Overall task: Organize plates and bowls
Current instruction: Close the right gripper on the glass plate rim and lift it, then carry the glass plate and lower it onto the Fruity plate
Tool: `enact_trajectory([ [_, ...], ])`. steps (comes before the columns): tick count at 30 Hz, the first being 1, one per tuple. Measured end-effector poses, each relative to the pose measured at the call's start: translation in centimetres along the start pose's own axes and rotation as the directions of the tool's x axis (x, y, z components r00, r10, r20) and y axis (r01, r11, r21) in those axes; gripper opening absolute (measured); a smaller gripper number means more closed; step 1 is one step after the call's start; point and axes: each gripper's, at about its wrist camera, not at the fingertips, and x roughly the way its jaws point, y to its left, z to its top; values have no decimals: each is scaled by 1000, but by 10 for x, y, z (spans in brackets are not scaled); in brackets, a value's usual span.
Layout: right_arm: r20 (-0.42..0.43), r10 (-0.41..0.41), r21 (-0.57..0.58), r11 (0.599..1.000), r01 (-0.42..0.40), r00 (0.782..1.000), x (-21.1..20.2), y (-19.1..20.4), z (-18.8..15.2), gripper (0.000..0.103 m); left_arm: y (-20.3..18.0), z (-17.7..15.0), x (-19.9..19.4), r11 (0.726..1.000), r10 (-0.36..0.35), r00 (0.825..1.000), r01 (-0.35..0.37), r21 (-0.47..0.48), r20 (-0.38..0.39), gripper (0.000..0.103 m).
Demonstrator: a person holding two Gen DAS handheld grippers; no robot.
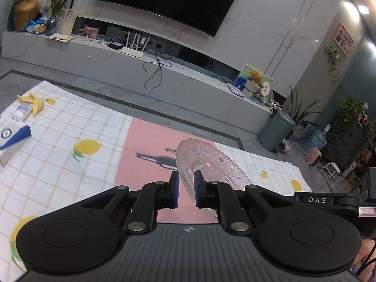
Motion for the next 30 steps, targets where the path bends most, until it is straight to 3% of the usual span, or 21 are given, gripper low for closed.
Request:
enact_trajectory([
  [10, 57, -51, 94, 995, 46, 997, -76, -66, -26, 9, -59, -47, 7, 995, -95, 993, 97, 34, -71, 14],
  [17, 86, -141, 204, 971, 121, 986, -114, -128, -37, 8, -90, -87, 46, 987, -156, 971, 159, 4, -179, 14],
  [26, 53, -256, 292, 928, 230, 965, -114, -174, -50, 8, -96, -125, 91, 993, -113, 942, 114, -16, -315, 14],
  [30, 9, -318, 256, 917, 305, 948, -101, -170, -45, 7, -92, -132, 97, 994, -113, 934, 102, -49, -338, 14],
])
